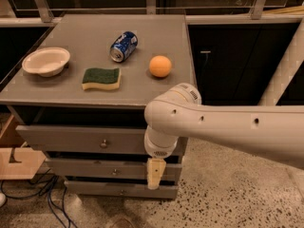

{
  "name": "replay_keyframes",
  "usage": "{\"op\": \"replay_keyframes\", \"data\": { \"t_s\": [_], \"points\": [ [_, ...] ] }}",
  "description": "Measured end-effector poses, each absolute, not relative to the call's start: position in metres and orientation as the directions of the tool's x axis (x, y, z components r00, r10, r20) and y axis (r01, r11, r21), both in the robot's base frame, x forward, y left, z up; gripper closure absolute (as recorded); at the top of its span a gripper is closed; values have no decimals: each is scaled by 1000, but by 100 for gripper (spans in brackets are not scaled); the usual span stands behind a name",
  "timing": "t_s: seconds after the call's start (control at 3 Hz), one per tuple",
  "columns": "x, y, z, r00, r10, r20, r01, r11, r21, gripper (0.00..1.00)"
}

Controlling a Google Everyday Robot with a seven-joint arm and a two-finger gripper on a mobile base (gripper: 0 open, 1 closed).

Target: Open top drawer

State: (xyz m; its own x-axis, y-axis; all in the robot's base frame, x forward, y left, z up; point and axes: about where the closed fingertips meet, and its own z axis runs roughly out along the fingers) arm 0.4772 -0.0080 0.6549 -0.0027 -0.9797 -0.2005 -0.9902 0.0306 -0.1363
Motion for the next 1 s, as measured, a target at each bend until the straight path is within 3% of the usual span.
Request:
{"op": "replay_keyframes", "data": {
  "t_s": [1.0],
  "points": [
    [468,-22,675,-54,-982,-179,-983,83,-162,0]
  ]
}}
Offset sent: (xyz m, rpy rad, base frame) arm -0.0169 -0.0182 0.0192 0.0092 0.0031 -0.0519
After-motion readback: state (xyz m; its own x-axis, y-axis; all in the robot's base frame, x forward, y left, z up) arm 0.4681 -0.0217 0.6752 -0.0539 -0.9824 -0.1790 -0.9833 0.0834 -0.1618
